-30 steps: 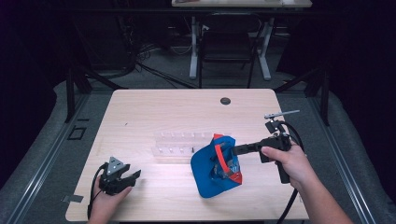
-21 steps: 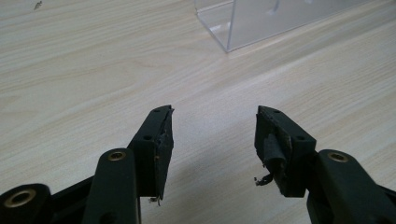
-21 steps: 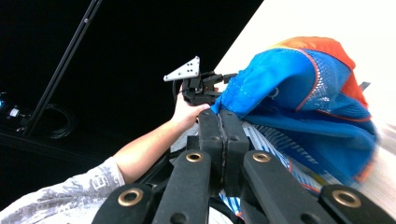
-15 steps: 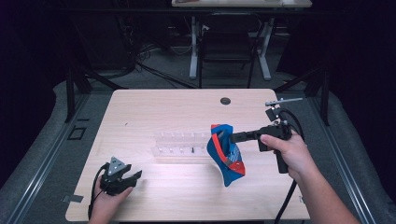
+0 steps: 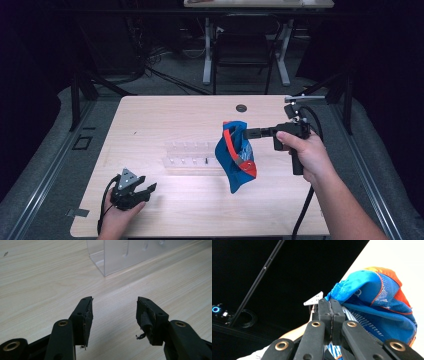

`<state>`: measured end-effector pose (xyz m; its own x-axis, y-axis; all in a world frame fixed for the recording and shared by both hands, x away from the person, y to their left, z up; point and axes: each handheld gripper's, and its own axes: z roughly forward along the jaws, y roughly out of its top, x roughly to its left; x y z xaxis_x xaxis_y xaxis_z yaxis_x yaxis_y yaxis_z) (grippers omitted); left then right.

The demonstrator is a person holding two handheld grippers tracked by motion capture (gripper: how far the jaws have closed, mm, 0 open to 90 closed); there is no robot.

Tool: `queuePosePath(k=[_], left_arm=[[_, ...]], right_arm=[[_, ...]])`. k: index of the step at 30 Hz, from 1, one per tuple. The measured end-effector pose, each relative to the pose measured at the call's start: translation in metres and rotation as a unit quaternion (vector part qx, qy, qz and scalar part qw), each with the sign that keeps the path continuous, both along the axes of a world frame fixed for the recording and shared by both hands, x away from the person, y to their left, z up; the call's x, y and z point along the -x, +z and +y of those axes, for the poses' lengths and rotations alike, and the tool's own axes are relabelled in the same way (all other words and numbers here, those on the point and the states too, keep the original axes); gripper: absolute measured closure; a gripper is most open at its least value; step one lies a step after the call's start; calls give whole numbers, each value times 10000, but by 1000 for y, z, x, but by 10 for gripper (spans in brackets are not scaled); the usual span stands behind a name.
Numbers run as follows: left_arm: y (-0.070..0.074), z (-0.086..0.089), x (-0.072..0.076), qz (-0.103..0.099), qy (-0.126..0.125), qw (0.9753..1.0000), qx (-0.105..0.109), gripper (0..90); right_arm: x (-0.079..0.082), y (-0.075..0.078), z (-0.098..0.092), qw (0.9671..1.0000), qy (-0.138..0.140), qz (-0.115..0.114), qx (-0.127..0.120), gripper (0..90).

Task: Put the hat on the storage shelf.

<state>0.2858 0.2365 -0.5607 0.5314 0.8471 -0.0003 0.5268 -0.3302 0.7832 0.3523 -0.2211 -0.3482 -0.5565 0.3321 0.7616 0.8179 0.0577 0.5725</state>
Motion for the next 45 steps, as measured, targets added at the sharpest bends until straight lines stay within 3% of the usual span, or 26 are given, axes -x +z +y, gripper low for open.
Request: queuePosePath(k=[12, 18, 20, 25, 30, 34, 41, 45], left_arm=[[17, -17, 8, -286, -333, 9988, 219, 471], [32, -28, 10, -432, -516, 9971, 352, 471], [41, -35, 11, -564, -613, 9959, 362, 467], [47, -46, 9, -633, -729, 9945, 417, 471], [53, -68, 6, -759, -898, 9920, 470, 472], [56, -89, 4, -884, -1028, 9902, 348, 473], [61, -113, 1, -1051, -1152, 9871, 374, 481], [63, -123, -1, -1045, -1204, 9862, 457, 496]], right_arm=[[-13, 20, 15, 9998, -103, -93, -139, 900], [-17, 27, 22, 9997, -104, -136, -149, 900], [-20, 31, 25, 9997, -141, -157, -155, 900], [-25, 34, 30, 9995, -172, -162, -202, 900], [-28, 35, 40, 9994, -163, -170, -260, 900], [-31, 36, 49, 9994, -132, -192, -257, 900], [-36, 33, 63, 9991, -75, -191, -376, 900], [-38, 31, 68, 9991, -41, -176, -386, 900]])
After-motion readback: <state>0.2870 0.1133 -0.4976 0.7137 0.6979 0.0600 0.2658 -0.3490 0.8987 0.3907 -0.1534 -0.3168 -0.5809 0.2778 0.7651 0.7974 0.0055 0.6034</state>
